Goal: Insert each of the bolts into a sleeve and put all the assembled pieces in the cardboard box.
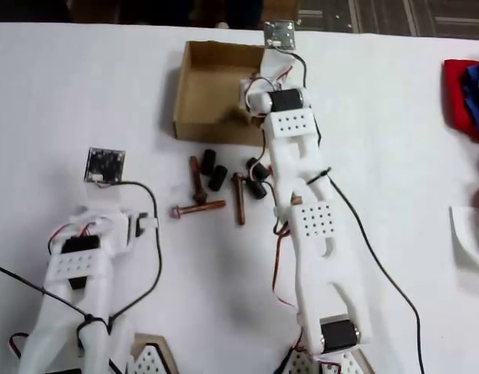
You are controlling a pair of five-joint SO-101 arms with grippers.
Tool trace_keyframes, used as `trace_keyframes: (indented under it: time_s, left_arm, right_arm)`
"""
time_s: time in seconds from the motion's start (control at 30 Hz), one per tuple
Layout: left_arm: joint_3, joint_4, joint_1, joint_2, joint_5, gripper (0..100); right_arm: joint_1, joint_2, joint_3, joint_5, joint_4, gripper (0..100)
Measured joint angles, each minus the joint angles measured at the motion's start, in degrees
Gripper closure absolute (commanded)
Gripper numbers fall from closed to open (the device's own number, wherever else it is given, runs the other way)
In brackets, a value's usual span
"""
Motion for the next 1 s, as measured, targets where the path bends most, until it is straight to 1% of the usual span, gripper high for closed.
trace_keyframes:
  time_s: [0.5, 0.57, 0.67, 0.73, 0.9, 1.0]
  left_arm:
    - [0.0, 0.0, 0.18, 0.0, 0.0, 72]
    - [0.0, 0.0, 0.18, 0.0, 0.0, 72]
    - [0.0, 0.0, 0.18, 0.0, 0.0, 72]
    - [0.0, 0.0, 0.18, 0.0, 0.0, 72]
    - [0.0, 0.0, 0.18, 0.0, 0.0, 72]
    - [0.0, 0.0, 0.18, 0.0, 0.0, 72]
  right_arm:
    - [-0.53, 2.55, 0.53, 0.0, 0.0, 97.1]
    - [-0.53, 2.55, 0.53, 0.0, 0.0, 93.5]
    - [-0.97, 2.55, 0.53, 0.0, 0.0, 84.1]
    - [-1.58, 2.55, 0.53, 0.0, 0.0, 82.3]
    - [-3.16, 2.55, 0.0, 0.0, 0.0, 88.2]
    - [-3.78, 2.46, -3.16, 0.0, 0.35, 97.4]
